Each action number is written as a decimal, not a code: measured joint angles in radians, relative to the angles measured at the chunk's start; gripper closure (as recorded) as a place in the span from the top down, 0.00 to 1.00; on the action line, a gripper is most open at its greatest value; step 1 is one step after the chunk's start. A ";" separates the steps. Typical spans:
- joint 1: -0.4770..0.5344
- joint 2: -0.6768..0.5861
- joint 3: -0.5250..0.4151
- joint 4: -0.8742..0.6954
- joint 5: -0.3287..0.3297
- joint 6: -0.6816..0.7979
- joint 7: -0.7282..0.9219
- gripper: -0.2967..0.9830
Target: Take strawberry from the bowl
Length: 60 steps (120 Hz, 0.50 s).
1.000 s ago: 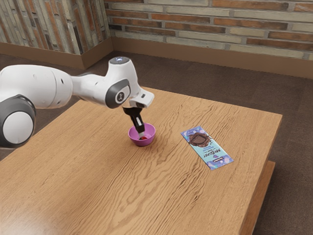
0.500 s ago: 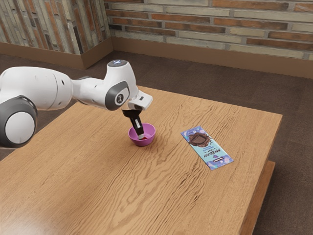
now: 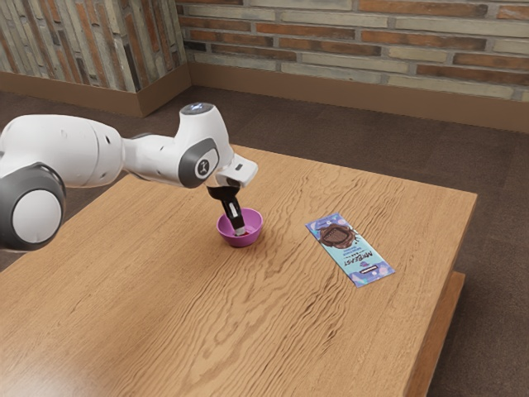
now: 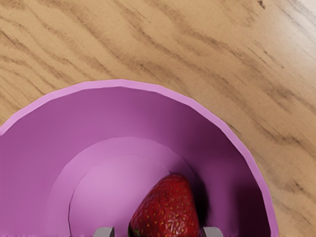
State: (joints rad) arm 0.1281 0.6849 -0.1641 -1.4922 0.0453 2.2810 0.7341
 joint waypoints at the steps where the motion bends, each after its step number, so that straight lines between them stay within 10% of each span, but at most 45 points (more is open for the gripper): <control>1: 0.000 0.001 0.000 0.000 0.000 0.000 0.001 0.36; 60: -0.001 0.022 -0.006 0.015 -0.004 0.009 0.021 0.36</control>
State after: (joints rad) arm 0.1273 0.7073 -0.1702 -1.4776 0.0418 2.2896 0.7549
